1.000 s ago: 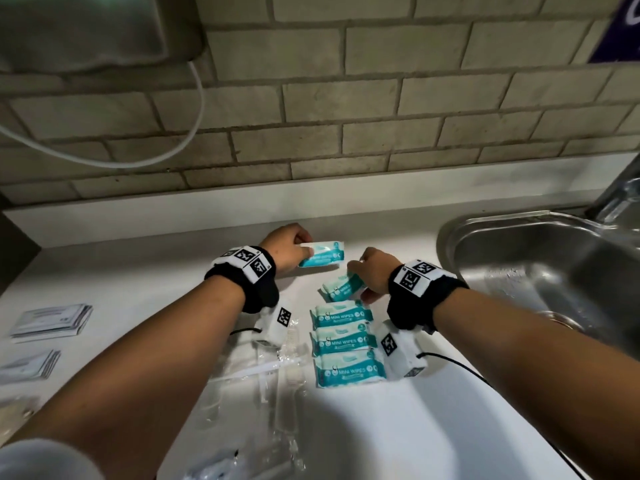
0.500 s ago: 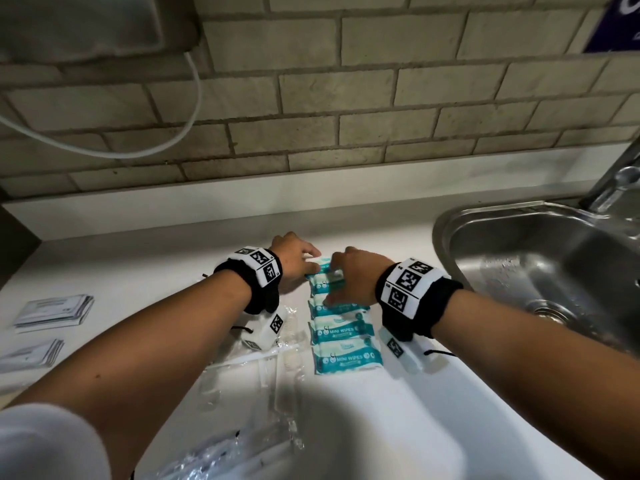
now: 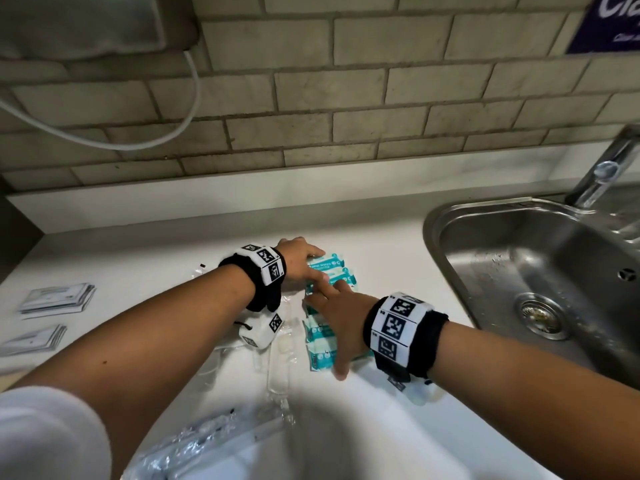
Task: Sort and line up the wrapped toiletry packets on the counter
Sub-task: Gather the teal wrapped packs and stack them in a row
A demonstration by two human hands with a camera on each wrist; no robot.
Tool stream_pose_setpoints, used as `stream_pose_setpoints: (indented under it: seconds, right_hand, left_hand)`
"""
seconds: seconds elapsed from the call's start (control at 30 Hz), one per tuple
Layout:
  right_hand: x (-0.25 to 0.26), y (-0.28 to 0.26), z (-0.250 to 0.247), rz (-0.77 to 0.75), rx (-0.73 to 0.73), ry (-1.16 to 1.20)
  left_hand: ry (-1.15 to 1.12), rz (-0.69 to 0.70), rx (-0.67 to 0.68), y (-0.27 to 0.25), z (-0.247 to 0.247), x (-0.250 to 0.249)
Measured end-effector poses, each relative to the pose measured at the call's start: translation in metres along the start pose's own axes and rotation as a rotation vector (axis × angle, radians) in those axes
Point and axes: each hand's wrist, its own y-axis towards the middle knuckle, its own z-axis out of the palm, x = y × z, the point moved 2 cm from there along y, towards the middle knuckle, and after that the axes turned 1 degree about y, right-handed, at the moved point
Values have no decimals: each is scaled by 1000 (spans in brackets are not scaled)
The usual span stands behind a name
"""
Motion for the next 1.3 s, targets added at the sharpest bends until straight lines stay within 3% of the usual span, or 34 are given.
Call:
stream_pose_setpoints:
  seconds: [0.4,0.5,0.57,0.63,0.73,0.97,1.3]
  right_hand:
    - [-11,10,-8,-21,8,-4]
    - [-17,3,-19,-30,9,141]
    - [-24,5,-33,-46,-92,328]
    - [-40,15,-49,-21,-293,400]
    - [-69,30,-60,98,-447,373]
    - [-85,51,-44,234,-318,429]
    - [-78,54,-47,257,-308,383]
  left_hand:
    - [-51,0,-43,1,-5,-5]
    - [-78,-1,-41,-1,-7,-2]
    - [-204,-34,-117,-3,-14,3]
    - [-341,-88,-211,-6,-23,10]
    - [-526,-190,-182,-14,-23,18]
    - [-715,-300,-85,-19,-2,7]
    - [-671,-299,-84,-13,-1,3]
